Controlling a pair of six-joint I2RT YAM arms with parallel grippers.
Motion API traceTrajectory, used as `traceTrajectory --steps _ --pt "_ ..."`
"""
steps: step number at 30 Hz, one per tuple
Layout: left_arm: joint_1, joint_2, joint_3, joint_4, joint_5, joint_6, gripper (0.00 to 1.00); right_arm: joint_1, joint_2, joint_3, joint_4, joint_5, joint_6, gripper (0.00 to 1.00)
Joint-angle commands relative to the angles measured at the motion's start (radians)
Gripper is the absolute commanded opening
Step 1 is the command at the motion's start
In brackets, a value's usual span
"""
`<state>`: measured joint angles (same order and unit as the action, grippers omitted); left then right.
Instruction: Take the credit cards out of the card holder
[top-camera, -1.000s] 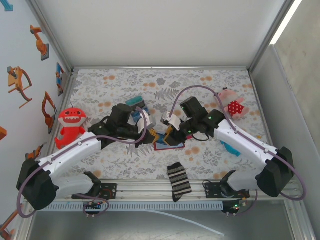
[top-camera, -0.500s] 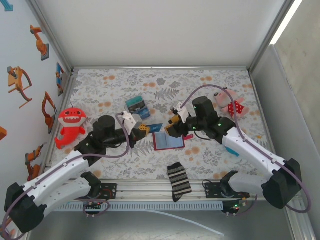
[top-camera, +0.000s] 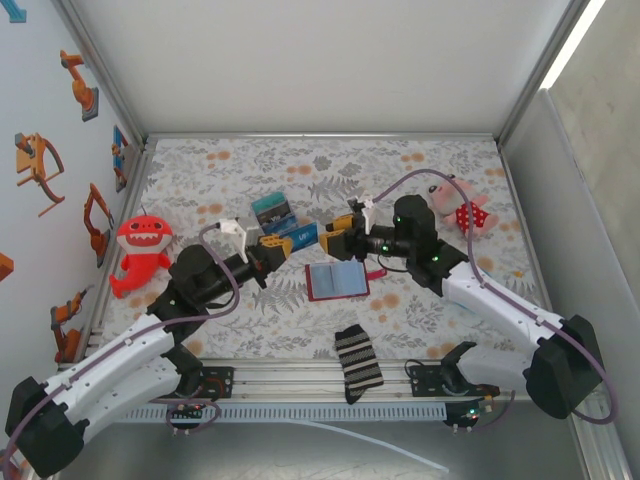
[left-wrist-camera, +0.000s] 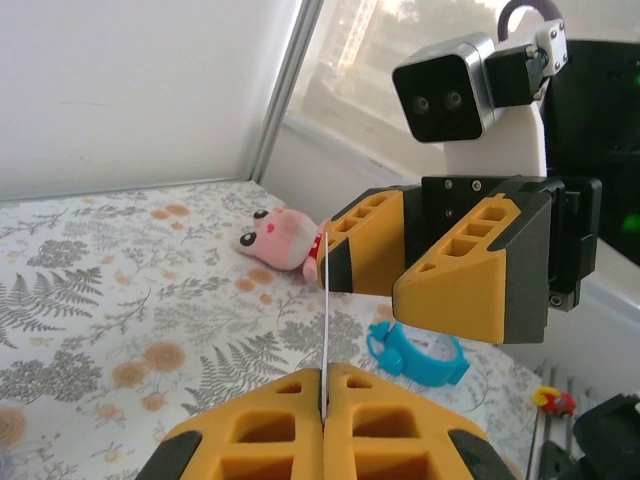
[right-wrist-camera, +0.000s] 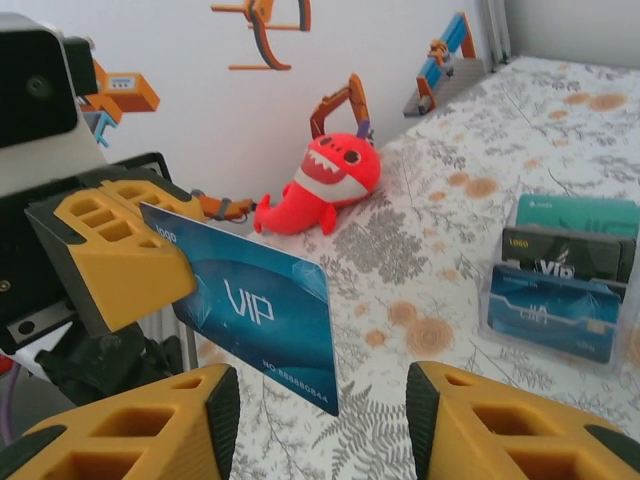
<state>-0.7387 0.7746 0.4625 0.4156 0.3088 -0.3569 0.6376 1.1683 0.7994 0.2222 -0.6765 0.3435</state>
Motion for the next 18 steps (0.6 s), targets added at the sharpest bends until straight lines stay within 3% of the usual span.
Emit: traceTrajectory --steps 1,7,13,18 --pt "0.003 0.009 0.006 0.117 0.038 -0.080 0.00 -0.004 0.007 -0.013 0.118 -0.043 0.057 0.47" --pt "0.004 0.028 -0.010 0.209 0.076 -0.116 0.00 -0.004 0.050 -0.013 0.223 -0.124 0.120 0.43" --pt "0.004 0.035 -0.021 0.254 0.072 -0.129 0.00 -0.003 0.077 -0.002 0.305 -0.217 0.166 0.27" --pt "0.004 0.052 -0.033 0.297 0.067 -0.136 0.00 -0.003 0.067 -0.005 0.312 -0.231 0.169 0.05"
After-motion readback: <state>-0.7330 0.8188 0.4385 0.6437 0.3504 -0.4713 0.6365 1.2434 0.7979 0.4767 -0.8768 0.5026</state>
